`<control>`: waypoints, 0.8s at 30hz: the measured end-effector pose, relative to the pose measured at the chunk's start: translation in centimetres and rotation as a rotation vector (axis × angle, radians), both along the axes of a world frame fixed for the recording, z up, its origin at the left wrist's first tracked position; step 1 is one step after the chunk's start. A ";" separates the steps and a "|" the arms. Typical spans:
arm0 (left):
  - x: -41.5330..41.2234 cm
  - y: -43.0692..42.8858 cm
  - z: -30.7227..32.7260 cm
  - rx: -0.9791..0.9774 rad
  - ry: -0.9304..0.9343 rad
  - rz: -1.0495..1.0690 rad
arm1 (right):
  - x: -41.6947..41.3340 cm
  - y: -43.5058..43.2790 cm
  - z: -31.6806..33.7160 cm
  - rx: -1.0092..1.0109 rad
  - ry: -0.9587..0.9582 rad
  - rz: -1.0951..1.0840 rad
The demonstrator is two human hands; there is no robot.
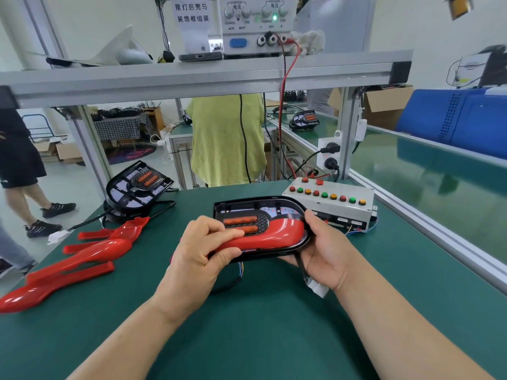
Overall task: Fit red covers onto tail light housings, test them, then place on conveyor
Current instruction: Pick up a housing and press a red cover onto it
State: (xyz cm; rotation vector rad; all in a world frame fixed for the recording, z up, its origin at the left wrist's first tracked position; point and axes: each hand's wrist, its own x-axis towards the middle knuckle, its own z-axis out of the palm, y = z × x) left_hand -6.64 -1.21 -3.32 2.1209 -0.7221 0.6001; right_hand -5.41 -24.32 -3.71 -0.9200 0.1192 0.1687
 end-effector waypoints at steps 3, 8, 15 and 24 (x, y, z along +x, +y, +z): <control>0.2 0.0 -0.1 0.029 -0.001 0.011 | -0.1 0.2 0.1 -0.006 0.005 0.001; 0.3 0.3 0.1 0.059 -0.003 0.009 | -0.1 0.4 0.1 -0.024 -0.007 -0.003; -0.3 0.0 0.4 0.102 -0.057 -0.003 | -0.1 0.4 0.1 -0.002 -0.012 -0.032; -0.3 0.0 0.1 0.095 -0.058 -0.006 | -0.4 0.4 0.4 -0.040 -0.070 0.024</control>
